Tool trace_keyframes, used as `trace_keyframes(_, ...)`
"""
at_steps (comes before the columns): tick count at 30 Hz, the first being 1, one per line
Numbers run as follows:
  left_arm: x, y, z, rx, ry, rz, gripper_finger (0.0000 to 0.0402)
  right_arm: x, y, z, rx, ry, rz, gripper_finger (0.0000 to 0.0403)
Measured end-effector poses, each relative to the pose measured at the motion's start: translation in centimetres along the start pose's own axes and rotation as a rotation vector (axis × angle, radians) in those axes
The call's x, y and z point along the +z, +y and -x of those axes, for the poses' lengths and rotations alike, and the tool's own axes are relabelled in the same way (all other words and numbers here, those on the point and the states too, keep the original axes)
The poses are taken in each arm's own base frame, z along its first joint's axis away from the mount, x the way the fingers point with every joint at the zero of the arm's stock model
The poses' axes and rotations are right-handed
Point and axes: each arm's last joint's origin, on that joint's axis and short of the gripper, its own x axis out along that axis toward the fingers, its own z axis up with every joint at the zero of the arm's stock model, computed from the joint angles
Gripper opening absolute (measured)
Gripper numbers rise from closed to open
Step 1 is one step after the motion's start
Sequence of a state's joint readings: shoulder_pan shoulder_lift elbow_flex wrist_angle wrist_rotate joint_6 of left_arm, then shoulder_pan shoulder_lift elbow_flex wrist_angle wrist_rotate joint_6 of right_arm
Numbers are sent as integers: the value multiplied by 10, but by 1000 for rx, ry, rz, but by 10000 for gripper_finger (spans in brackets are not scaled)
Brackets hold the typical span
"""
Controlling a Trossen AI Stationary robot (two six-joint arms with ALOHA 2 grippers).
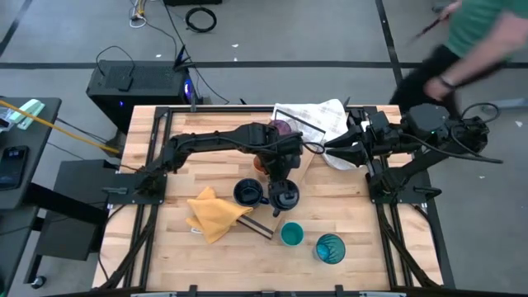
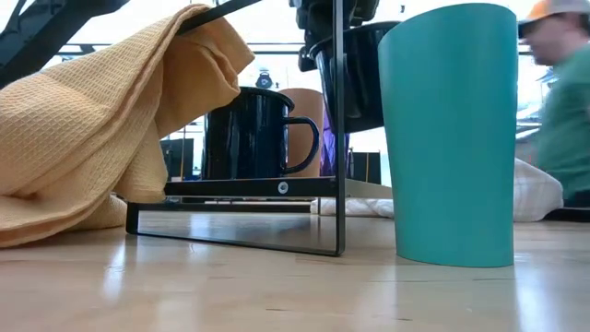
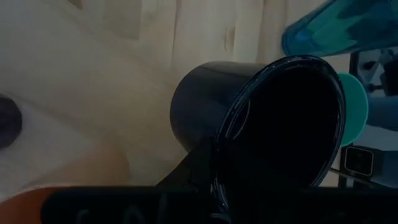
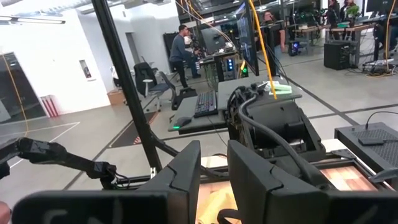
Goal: Stack small to large cups/mugs on shelf
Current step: Put the dark blue mug on the shelf
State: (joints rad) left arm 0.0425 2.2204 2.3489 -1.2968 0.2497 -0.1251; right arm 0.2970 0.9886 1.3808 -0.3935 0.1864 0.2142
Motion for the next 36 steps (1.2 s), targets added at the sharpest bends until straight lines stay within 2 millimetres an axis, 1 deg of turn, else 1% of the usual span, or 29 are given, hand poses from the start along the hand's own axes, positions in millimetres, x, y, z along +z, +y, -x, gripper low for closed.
trace_keyframes(4, 1, 4, -3, 8, 2, 40, 27, 0, 0, 0, 0, 0, 0, 87)
trace_keyframes(11, 1, 10, -2, 38, 6, 68, 27, 0, 0, 0, 1, 1, 0, 87)
trace_keyframes(15, -3, 10, -2, 44, 43, 75, 27, 0, 0, 0, 1, 1, 0, 87)
trace_keyframes(21, -4, 10, -2, 47, 55, 74, 27, 0, 0, 0, 0, 1, 2, 87)
trace_keyframes(32, -8, -7, -5, 101, 64, 42, 27, 0, 0, 0, 1, 2, 6, 87)
trace_keyframes(36, -9, -14, -7, 108, 67, -5, 27, 0, 0, 0, 0, 2, 7, 87)
